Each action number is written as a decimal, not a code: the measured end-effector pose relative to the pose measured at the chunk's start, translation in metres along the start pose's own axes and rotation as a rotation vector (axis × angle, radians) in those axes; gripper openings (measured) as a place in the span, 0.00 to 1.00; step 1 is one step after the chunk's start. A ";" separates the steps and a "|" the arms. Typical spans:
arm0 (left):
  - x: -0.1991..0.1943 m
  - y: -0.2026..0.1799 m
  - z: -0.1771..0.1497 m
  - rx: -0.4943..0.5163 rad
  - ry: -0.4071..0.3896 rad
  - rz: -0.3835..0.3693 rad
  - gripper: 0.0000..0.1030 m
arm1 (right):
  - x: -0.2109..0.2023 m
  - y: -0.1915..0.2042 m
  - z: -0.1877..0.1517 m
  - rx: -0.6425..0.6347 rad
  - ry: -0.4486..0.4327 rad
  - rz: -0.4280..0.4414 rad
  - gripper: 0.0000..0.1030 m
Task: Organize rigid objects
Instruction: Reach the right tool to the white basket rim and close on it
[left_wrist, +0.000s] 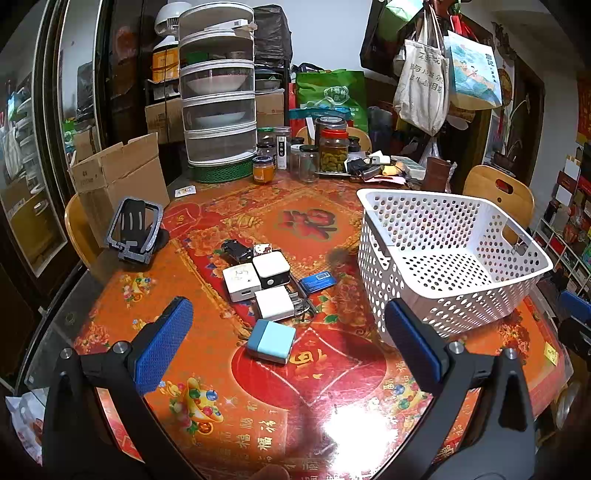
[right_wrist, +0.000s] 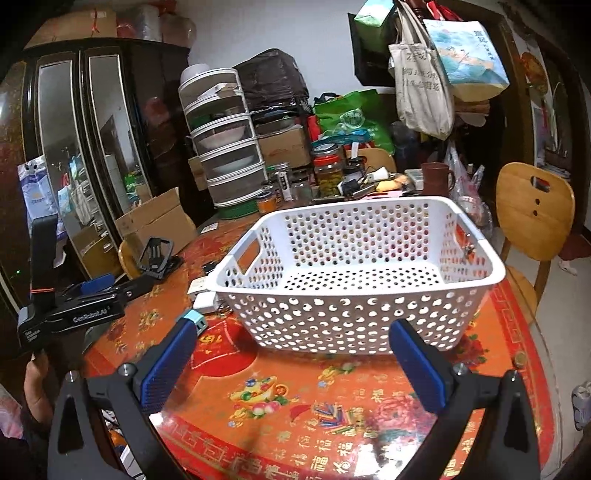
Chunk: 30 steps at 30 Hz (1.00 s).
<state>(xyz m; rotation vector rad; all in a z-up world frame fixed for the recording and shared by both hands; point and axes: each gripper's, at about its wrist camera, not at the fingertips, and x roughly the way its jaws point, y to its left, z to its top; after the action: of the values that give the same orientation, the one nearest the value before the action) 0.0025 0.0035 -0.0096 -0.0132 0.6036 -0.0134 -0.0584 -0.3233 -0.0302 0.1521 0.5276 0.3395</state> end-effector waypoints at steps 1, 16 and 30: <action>0.000 -0.001 0.000 0.001 -0.001 0.001 0.99 | 0.000 0.000 0.000 0.001 0.001 0.002 1.00; 0.001 0.000 -0.002 -0.001 0.000 0.001 0.99 | 0.002 0.003 0.001 -0.016 0.011 0.017 1.00; 0.013 0.019 -0.004 -0.030 -0.008 -0.052 0.99 | -0.006 -0.048 0.058 -0.074 -0.054 -0.237 1.00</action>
<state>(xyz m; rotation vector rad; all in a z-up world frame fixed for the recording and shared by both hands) 0.0107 0.0221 -0.0208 -0.0583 0.5956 -0.0545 -0.0195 -0.3738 0.0112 0.0265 0.4739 0.1228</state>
